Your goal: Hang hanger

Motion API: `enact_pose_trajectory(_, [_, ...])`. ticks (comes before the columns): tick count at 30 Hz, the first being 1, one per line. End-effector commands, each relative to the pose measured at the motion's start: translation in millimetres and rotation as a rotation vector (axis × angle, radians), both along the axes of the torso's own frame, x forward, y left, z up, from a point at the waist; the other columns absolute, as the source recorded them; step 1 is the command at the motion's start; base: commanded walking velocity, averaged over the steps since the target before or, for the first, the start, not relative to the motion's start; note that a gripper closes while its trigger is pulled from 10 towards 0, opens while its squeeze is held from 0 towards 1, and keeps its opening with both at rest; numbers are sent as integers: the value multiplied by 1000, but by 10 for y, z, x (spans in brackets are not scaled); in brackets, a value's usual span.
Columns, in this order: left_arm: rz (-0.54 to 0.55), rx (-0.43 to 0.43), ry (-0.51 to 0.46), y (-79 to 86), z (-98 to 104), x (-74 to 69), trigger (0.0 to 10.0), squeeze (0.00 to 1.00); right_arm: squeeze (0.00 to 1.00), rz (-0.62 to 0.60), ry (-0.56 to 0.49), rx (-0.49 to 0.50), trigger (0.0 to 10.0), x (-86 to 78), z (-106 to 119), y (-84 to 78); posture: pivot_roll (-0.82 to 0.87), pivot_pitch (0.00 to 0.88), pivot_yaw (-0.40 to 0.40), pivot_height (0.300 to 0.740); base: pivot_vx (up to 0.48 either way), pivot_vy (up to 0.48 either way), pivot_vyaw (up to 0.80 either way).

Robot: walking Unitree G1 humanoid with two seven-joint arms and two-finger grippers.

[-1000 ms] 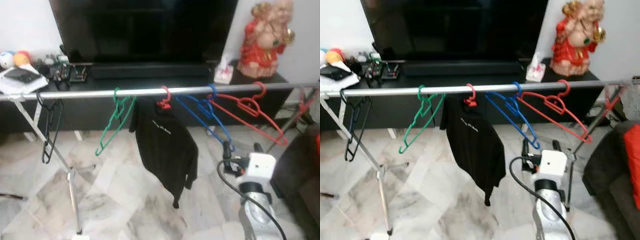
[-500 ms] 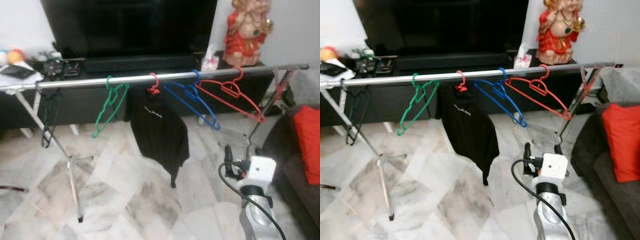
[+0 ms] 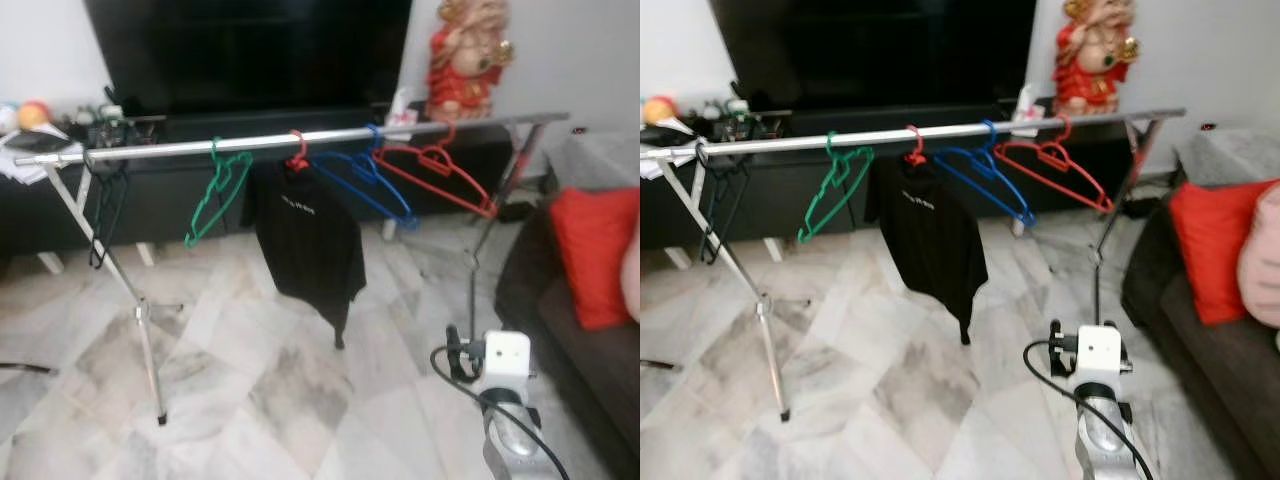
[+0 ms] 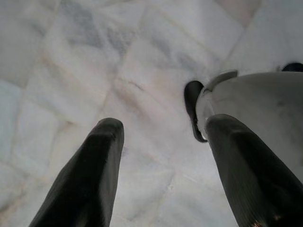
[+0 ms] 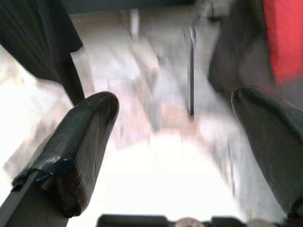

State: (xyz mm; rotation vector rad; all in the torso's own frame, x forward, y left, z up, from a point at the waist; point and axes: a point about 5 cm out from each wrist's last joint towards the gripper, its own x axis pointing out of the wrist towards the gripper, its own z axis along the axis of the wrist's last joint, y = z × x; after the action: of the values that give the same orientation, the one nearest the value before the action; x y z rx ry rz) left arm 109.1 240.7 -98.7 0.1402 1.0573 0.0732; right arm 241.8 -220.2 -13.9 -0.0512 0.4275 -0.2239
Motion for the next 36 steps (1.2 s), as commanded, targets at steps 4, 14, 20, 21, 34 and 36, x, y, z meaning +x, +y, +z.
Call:
enact_pose_trajectory(4, [-2, -5, 26, -41, -31, -65, 10000, 0, 0, -65, 160, 64, 10000, -163, -249, -66, -62, 0, -30, 740, -288, 0, 0])
enact_pose_trajectory(14, [2, -6, 15, -54, -26, -33, 10000, 0, 0, 51, 521, 78, 10000, -797, -742, 109, -40, 0, -38, 740, -288, 0, 0])
enact_pose_trajectory(20, [-32, 22, 12, -44, -9, 25, 10000, 0, 0, 101, 519, 113, 10000, -806, -766, 228, -52, 0, -30, 740, -47, 0, 0])
enact_pose_trajectory(21, [-41, 28, 17, -44, -10, 25, 10000, 0, 0, 99, 522, 114, 10000, -817, -772, 234, -50, 0, -29, 740, 0, 0, 0])
enact_pose_trajectory(34, [-15, 22, 10, 3, 10, 60, 10000, 0, 0, 109, 559, 121, 10000, -866, -811, 311, -54, 0, -9, 740, 0, 0, -494])
enact_pose_trajectory(36, [-18, 16, 8, 2, 12, 67, 10000, 0, 0, 105, 561, 124, 10000, -872, -814, 312, -52, 0, -11, 740, 0, 0, -694])
